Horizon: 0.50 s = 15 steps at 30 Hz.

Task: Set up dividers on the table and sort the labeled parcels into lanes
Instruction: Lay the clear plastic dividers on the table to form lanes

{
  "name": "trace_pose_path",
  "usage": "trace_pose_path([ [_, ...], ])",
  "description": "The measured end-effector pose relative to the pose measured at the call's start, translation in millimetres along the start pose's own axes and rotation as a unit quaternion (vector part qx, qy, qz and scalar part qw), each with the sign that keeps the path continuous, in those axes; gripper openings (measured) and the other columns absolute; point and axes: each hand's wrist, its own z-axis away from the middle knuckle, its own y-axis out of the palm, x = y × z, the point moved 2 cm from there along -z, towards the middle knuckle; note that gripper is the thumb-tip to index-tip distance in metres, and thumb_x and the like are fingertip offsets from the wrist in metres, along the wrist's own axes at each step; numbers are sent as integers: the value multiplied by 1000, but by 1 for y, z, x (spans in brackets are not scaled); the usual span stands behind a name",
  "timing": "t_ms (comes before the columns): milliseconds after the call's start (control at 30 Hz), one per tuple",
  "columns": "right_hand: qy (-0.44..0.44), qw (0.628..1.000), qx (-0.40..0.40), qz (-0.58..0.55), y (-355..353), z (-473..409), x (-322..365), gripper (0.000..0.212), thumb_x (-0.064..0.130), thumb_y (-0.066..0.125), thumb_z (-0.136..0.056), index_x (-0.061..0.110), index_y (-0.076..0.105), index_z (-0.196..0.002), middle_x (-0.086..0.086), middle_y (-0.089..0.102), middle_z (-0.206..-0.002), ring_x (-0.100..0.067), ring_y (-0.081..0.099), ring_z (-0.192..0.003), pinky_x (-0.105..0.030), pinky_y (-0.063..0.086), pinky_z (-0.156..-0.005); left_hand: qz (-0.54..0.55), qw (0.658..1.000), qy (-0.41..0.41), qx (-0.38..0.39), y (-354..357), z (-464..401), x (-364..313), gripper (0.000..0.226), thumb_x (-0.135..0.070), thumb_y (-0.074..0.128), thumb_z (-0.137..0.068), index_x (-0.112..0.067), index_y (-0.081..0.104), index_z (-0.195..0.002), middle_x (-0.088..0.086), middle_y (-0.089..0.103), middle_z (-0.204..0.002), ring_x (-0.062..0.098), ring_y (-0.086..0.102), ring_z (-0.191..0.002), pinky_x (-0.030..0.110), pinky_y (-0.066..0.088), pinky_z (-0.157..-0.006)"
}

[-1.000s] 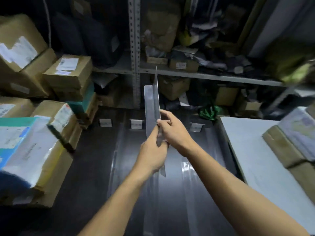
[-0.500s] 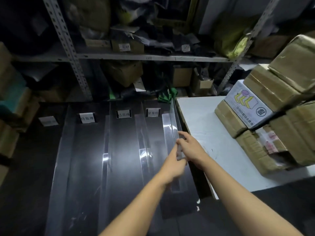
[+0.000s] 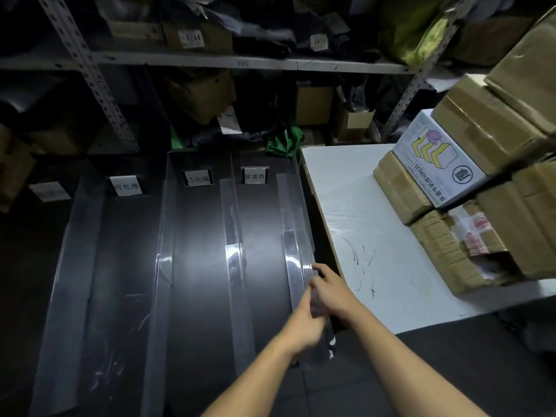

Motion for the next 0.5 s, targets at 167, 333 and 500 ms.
trace_pose_path([
  [167, 9, 1000, 6, 8, 0, -5, -13, 46, 26, 42, -93, 36, 45, -138, 7, 55, -120, -7, 57, -100, -30, 48, -88, 22, 1000, -1, -4, 11, -10, 12, 74, -14, 51, -94, -43, 14, -151, -24, 61, -112, -10, 61, -96, 10, 49, -79],
  [333, 13, 1000, 14, 16, -1, -10, -18, 47, 26, 41, -94, 38, 42, -139, 10, 54, -111, -1, 56, -88, -27, 47, -79, 38, 999, -5, -22, 19, -20, 21, 75, -11, 52, -92, -41, 17, -151, -17, 67, -108, 5, 66, -99, 31, 54, -92],
  [500, 21, 999, 14, 22, -4, -13, -22, 46, 26, 39, -95, 35, 40, -139, -1, 63, -114, -16, 63, -97, -44, 53, -94, 46, 998, -11, -29, 25, -25, 25, 78, -15, 55, -88, -46, 17, -149, -25, 66, -109, 0, 67, -95, 29, 56, -87],
])
